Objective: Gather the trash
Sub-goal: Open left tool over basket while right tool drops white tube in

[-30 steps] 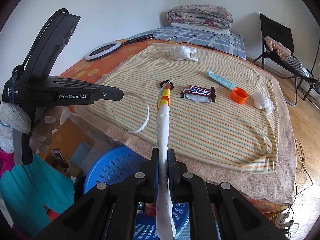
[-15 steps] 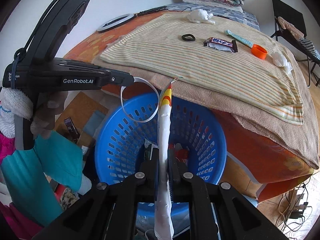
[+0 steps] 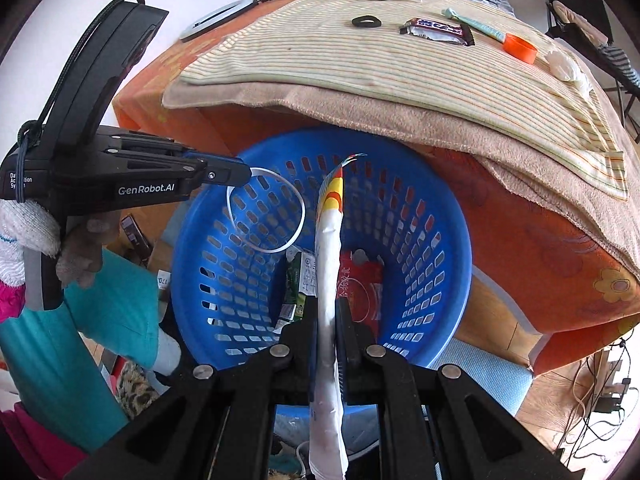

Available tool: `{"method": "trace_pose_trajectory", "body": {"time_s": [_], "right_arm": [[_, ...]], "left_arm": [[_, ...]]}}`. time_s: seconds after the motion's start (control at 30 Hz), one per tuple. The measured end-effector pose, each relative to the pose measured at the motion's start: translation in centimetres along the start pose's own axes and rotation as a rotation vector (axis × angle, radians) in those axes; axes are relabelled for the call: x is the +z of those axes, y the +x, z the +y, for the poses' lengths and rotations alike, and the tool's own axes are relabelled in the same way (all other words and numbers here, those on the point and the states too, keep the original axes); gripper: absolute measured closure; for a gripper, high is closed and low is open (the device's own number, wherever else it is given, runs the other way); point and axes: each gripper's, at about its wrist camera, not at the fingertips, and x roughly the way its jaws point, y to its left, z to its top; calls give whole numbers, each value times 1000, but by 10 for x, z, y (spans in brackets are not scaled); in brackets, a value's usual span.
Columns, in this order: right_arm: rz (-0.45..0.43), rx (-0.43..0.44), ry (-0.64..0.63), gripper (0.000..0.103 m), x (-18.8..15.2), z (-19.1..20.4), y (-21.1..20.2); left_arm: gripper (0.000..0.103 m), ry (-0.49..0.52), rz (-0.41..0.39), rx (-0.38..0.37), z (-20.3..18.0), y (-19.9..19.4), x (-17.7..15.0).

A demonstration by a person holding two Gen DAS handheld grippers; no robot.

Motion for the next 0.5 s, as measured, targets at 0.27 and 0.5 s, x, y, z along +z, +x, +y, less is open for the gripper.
{"method": "trace_pose_trajectory", "body": {"time_s": [0.27, 0.5], "right_arm": [[30, -1, 41, 97, 3, -12, 11], [29, -18, 67, 68, 7, -15, 13]], "left_arm": [[101, -12, 31, -9, 2, 11, 0], [71, -22, 63, 1, 3, 23, 1]]}}
